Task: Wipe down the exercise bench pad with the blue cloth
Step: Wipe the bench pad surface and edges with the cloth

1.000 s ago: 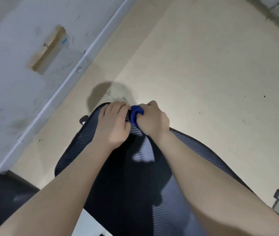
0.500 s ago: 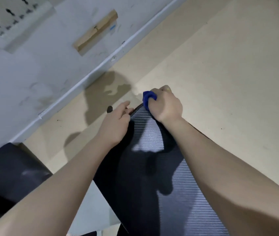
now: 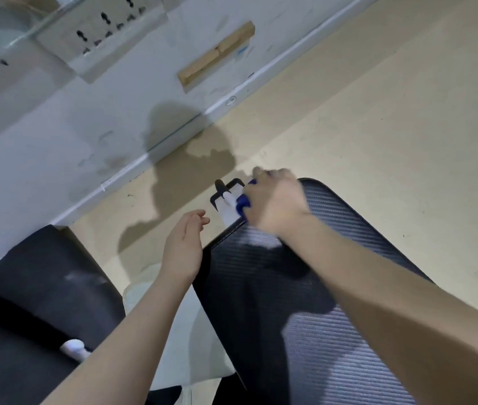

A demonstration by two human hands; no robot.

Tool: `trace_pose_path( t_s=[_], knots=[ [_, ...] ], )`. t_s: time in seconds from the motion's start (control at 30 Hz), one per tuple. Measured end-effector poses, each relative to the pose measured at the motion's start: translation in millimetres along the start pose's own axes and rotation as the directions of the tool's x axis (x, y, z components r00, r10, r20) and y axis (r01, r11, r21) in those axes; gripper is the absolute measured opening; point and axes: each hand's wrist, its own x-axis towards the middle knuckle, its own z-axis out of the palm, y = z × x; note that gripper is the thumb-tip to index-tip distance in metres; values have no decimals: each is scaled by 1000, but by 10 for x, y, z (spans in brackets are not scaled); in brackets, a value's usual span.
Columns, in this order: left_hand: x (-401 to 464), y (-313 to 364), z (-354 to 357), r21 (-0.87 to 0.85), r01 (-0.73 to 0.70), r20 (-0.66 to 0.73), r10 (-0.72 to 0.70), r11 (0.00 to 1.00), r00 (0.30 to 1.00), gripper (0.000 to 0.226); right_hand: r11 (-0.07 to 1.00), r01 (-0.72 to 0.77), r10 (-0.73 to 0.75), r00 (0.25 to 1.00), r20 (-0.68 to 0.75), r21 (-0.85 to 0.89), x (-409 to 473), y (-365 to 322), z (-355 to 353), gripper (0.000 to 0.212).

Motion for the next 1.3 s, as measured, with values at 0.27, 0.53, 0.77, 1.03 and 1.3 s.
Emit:
trace_pose_path(
  t_s=[0.27,0.53,0.77,1.03,1.3],
  knots=[
    [29,-94,90,-415,155,15,-163,896,986,28,995,32,-33,999,7,90,-148,-641,145,31],
    [-15,-283,32,-533,180,15,-203,827,979,29,986,-115,112,993,-34,-118,-106,-290,108,27],
    [-193,-491,-241,-684,228,-52,-358,693,932,26,941,329,-316,938,144,-81,-301,-1287,383,27],
    [-359,-1002,-376,-619,182,-95,-303,764,948,39,750,565,-558,820,132,-344,-247,-1269,452,28],
    [-801,-1319,-218,-653,215,-75,-344,726,936,36,515,820,-623,559,547,-251,-1388,-1305,853,16]
  ],
)
